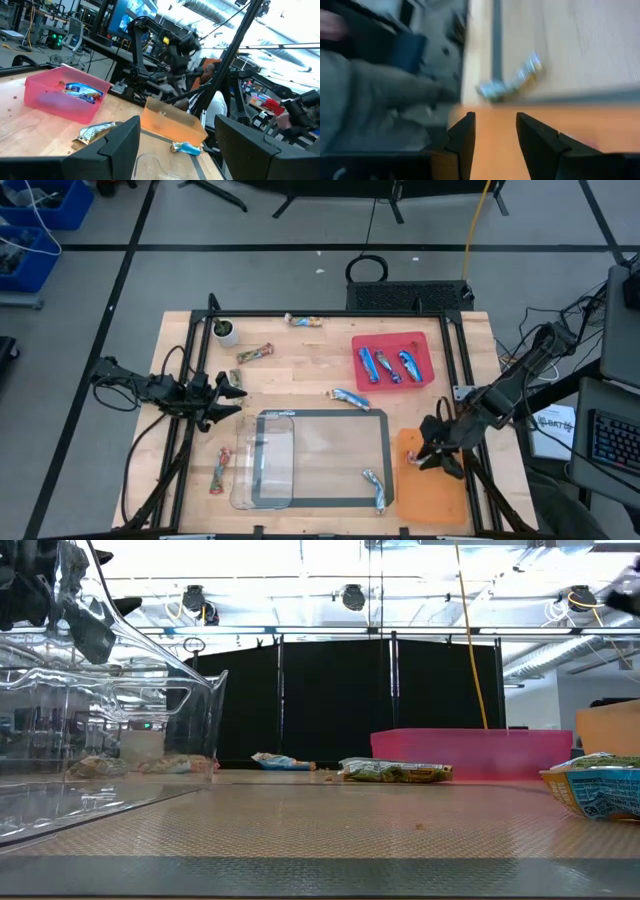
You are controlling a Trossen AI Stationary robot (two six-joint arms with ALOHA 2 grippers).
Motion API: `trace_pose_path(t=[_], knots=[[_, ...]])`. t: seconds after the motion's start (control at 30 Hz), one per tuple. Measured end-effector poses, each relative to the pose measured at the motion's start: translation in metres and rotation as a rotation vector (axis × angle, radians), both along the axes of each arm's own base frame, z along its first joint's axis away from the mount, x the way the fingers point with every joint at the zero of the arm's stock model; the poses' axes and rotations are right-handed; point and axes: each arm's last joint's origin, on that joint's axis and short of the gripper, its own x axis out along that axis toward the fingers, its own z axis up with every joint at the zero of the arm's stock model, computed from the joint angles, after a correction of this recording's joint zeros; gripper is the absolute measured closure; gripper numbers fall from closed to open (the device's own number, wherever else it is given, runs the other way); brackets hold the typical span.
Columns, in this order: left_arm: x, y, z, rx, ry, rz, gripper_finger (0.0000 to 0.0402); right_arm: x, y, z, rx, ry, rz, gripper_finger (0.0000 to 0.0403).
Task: Pick and place Granola Bars by type
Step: Put the top red granola bar into the orange bin
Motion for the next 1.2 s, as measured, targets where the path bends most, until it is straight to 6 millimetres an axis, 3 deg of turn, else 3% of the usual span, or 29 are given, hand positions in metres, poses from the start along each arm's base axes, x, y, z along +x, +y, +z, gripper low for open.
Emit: trace_pose_path(t=[0.2, 0.7, 0.9, 1.2], knots=[[0.0, 0.0, 0.0, 0.0, 0.0, 0.0, 0.0147, 0.014, -0.004, 0.018, 0.033, -0.203, -0.072, 0.0272], [0.0, 0.001, 0.003, -0.018, -0.031, 0.029, 0.0147, 0.045, -0.024, 0.041, -0.111, -0.564, -0.364, 0.0272], [-0.002, 0.003, 0.01, -0.053, -0.099, 0.06, 0.0147, 0.053, -0.033, 0.045, -0.099, -0.608, -0.437, 0.0273], [-0.005, 0.006, 0.02, -0.178, -0.195, 0.113, 0.0147, 0.067, -0.046, 0.036, -0.219, -0.582, -0.576, 0.0273]])
